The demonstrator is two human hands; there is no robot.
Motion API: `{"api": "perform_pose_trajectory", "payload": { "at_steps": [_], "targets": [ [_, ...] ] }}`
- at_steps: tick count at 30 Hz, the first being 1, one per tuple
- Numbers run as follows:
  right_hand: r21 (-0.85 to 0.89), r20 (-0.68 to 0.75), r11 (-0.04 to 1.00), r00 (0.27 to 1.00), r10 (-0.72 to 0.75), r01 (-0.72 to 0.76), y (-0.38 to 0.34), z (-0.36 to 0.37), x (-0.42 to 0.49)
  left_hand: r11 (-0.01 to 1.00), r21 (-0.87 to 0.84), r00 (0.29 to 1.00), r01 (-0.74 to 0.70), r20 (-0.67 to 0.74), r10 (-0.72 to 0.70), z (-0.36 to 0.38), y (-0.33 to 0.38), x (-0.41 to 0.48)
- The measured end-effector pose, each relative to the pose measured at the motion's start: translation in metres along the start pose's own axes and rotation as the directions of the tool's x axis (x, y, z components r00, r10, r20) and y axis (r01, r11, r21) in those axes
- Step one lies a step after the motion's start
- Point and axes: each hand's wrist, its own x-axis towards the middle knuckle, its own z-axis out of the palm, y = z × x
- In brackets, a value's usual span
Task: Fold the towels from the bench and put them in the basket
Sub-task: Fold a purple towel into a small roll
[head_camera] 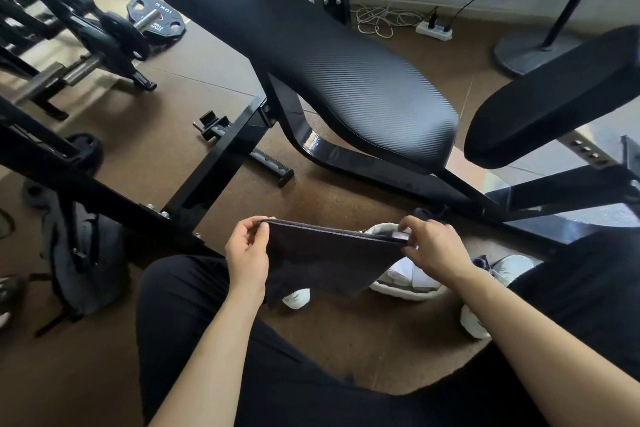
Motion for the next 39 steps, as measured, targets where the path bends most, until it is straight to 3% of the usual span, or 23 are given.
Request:
{"api": "perform_pose_trajectory", "payload": {
  "at_steps": [7,11,17,18,20,22,27,34,39],
  "targets": [
    [0.114,-0.043,0.991,0.996,0.075,-0.07,0.002,-0.014,0.003,0.993,0.082,0.996,0.082,-0.03,-0.08,0.005,-0.008,0.009],
    [0.205,-0.088,0.972,0.987,0.134,-0.114,0.006,-0.027,0.005,0.984,0.135,0.992,0.117,0.033,-0.123,0.007,-0.009,0.019],
    [0.377,-0.376,0.926,0.912,0.163,-0.01,0.008,-0.042,0.001,0.99,0.119,0.997,-0.075,0.029,0.072,0.018,0.004,0.01],
    [0.377,-0.356,0.926,0.922,0.154,-0.009,0.01,-0.043,0.001,0.984,0.167,0.997,-0.07,0.05,0.062,0.018,0.001,0.011],
    [0.345,-0.161,0.934,0.974,0.162,-0.098,0.02,-0.039,0.002,0.975,0.219,0.99,0.039,0.127,-0.068,0.018,-0.008,0.014],
    [0.315,-0.006,0.931,0.98,0.198,-0.187,0.028,-0.038,0.002,0.969,0.218,0.977,0.118,0.147,-0.152,0.017,-0.014,0.015],
    [0.544,-0.039,0.807,0.954,0.296,-0.228,0.028,-0.047,0.006,0.968,0.227,0.986,0.102,0.105,-0.129,0.016,-0.014,0.018],
    [0.818,0.03,0.516,0.916,0.401,-0.253,0.019,-0.046,0.005,0.975,0.197,0.992,0.108,0.044,-0.118,0.019,-0.014,0.019],
    [0.854,0.002,0.462,0.891,0.454,-0.237,0.001,-0.04,-0.001,0.979,0.112,0.985,0.171,0.019,-0.174,0.023,-0.012,0.009]
  ]
}}
